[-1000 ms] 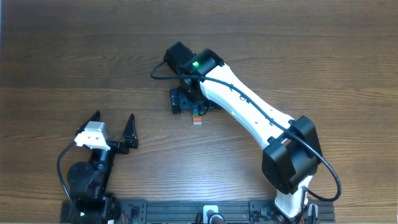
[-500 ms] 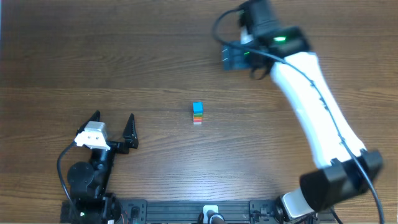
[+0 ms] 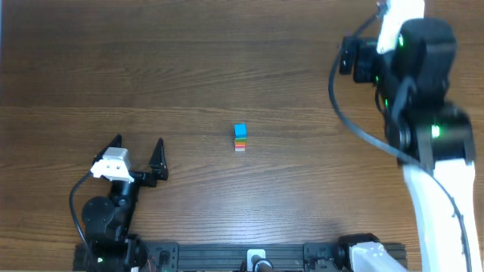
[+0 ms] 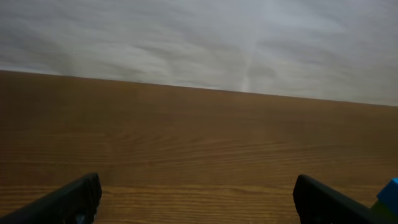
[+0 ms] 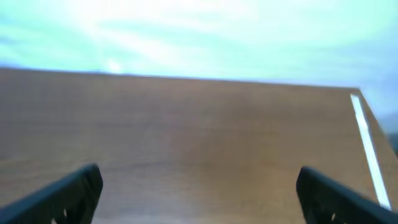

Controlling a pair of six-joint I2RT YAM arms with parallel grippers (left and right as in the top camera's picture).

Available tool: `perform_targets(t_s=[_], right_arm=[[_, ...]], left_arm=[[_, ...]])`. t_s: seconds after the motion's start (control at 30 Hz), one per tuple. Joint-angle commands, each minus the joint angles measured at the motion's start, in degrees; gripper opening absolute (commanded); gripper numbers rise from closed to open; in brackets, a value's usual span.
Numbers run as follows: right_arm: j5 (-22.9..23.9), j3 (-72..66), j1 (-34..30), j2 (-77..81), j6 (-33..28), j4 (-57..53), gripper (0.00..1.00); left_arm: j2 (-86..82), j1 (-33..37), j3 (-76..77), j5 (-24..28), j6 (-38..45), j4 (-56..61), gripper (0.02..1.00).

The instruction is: Stack Cubes

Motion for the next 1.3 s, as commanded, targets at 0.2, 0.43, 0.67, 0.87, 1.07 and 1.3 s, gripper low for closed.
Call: perform_targets(t_s=[0.2, 0.43, 0.67, 0.87, 1.07, 1.3], right_arm=[[3.8, -22.2, -2.5, -21.6, -1.7, 9.1, 0.991], [2.4, -39.3, -2.6, -37.6, -0.9, 7.9, 0.991], [2.4, -55.2, -2.6, -52.5, -0.9, 16.2, 0.991], [-3.7, -65.5, -2.6, -62.4, -0.9, 21.0, 0.993], [-8.7, -71.3, -2.6, -67.0, -0.9, 24.7, 0.993], [-10.3, -74.8, -2.6, -67.0, -0.9, 30.3, 0.993]], left_arm=[[-0.5, 0.3, -0.3, 0.5, 0.9, 0.0, 1.000], [-0.5, 0.3, -0.3, 0.5, 0.9, 0.0, 1.000], [-0.5, 0.3, -0.3, 0.5, 0.9, 0.0, 1.000], [-0.5, 0.3, -0.3, 0.5, 0.9, 0.0, 1.000], [-0.5, 0.3, -0.3, 0.5, 0.9, 0.0, 1.000], [-0.5, 0.3, -0.3, 0.5, 0.9, 0.0, 1.000]])
